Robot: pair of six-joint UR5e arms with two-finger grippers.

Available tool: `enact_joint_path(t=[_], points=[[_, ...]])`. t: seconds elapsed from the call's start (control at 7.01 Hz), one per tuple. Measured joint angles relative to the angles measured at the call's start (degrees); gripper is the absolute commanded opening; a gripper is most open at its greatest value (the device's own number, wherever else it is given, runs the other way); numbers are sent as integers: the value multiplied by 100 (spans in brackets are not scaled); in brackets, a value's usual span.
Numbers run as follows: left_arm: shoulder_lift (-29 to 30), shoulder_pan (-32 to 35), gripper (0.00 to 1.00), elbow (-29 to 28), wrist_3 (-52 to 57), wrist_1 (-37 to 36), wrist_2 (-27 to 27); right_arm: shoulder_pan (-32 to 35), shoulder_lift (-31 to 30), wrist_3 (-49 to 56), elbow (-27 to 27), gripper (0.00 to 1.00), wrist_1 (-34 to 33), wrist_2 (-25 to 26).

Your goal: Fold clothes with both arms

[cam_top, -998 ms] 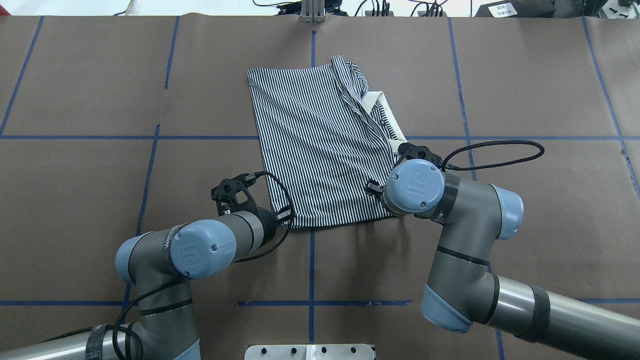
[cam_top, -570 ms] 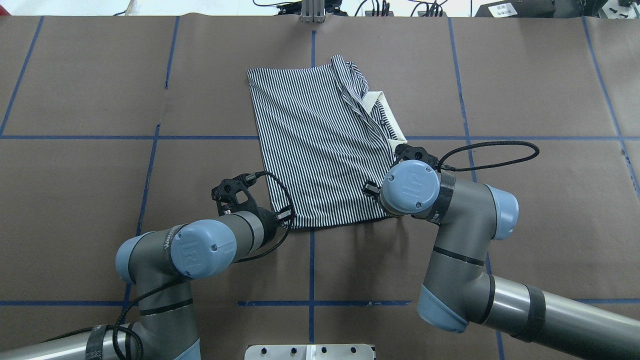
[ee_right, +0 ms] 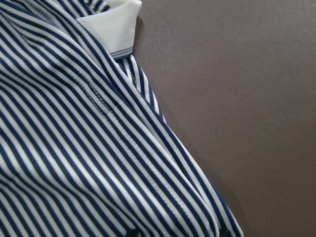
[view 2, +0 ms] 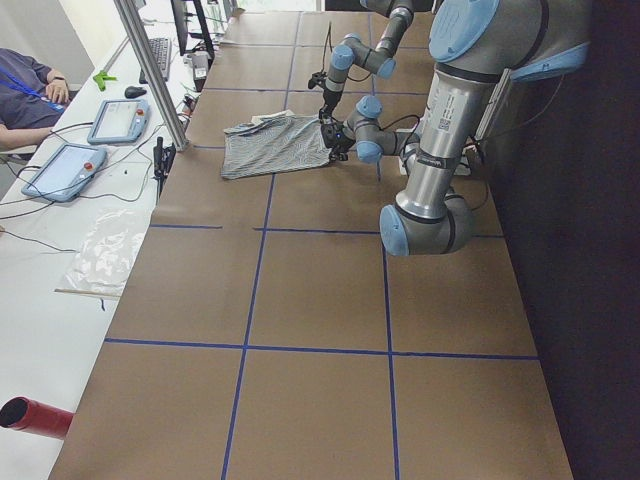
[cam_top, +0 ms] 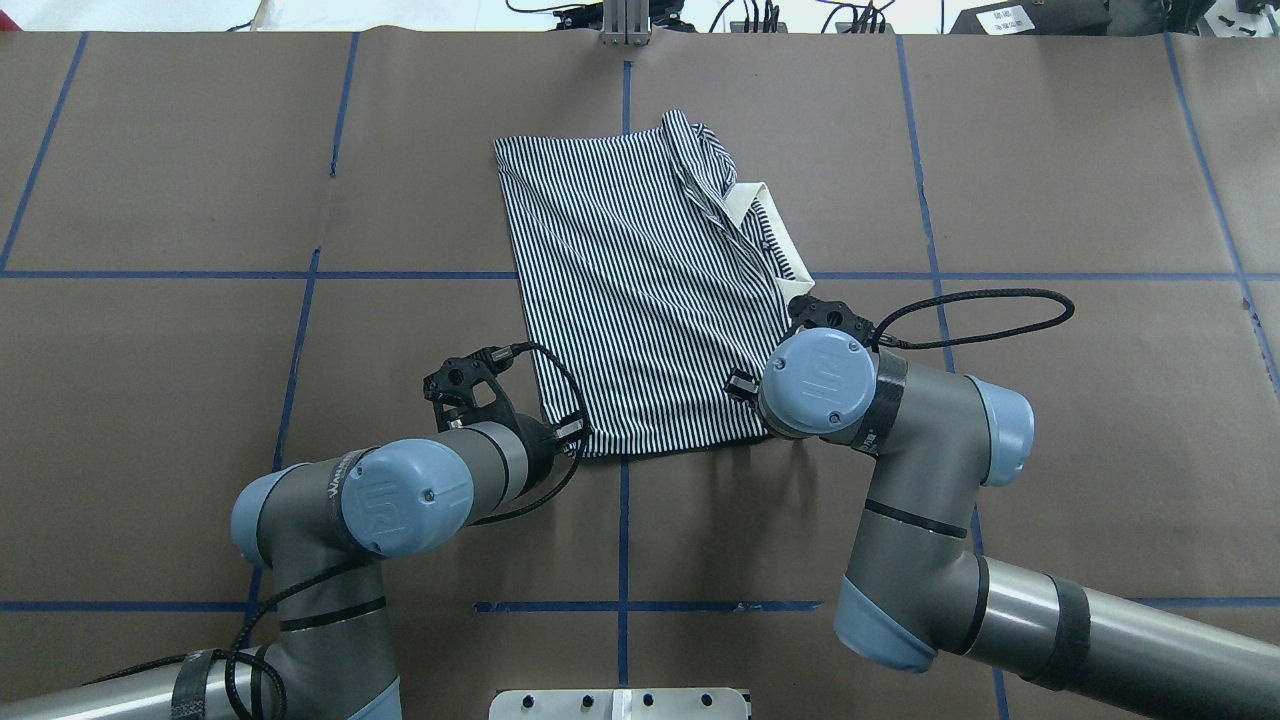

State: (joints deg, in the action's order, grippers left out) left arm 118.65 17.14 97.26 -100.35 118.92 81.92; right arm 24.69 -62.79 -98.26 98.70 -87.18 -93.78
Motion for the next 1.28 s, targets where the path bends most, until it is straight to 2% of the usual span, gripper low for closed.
enact_joint_path(t=[0.14,1.0,1.28], points=[[0,0,0,1,4,0,0,-3,0,-2,0,0,0,0],[7,0,0,43,77,-2,12,35,131,-88,49,0,4,-16],[-8,6,0,278,264,-116,92,76,157,-95,281,0,-9,-12]])
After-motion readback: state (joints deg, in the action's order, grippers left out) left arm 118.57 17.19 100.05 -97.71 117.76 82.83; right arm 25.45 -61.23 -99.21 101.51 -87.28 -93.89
